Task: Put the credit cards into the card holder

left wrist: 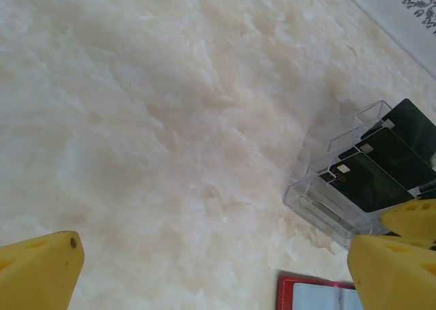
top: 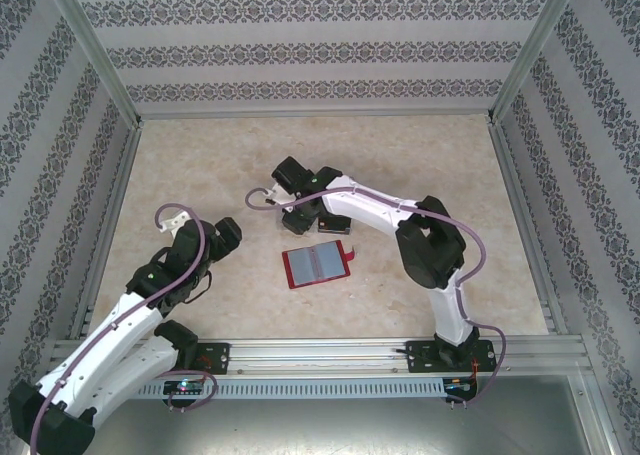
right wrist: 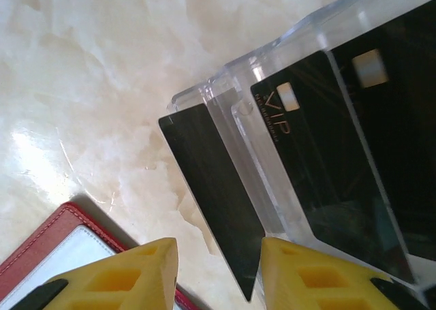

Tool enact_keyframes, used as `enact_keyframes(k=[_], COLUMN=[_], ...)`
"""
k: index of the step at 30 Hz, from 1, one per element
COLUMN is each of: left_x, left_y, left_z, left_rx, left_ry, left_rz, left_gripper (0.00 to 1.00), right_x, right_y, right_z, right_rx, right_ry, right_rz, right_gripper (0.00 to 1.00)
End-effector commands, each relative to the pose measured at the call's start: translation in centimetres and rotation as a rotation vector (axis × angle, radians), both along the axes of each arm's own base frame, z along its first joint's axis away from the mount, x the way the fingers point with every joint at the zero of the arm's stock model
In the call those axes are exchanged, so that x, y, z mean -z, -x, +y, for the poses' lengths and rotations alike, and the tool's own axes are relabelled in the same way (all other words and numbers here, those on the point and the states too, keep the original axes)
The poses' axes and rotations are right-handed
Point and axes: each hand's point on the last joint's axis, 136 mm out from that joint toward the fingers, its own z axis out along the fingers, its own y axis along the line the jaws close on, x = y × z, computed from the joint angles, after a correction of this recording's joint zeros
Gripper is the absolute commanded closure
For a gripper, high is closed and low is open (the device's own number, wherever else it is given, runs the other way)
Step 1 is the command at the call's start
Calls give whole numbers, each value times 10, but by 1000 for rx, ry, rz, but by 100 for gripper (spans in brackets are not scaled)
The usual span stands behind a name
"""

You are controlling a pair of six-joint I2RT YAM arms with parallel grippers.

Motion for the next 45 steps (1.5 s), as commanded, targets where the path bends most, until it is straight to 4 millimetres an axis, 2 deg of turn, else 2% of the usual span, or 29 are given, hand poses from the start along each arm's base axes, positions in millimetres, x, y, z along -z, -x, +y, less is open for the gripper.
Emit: enact_keyframes(k=[1,9,13,23,27,35,45], left_x=[14,18,20,21,22,24,25], left_y=[8,5,4,3,3,0,-3], left_z=[8,4,1,-1,-2,-6,-12], left_rx=[-40,-28,-20,-15,-11,3,46], left_ry=[-5,16,25,32,35,39,18], left_rz=[53,52,55,55,54,58,70], left_gripper=[0,0,0,0,0,0,0], right_x=[2,16,21,19,6,-21,-92], right_y=[5,0,-4,-5,-4,-7,-10], right_z=[10,12,13,15,19,24,28], right_rx=[-44,-52,-57,-71,-87,-97,-39], right_ry=[14,58,81,89,84,66,-70], right_rz=[15,6,-4,-12,-38,-87,-189], right_gripper=[62,62,65,83,95,99,100])
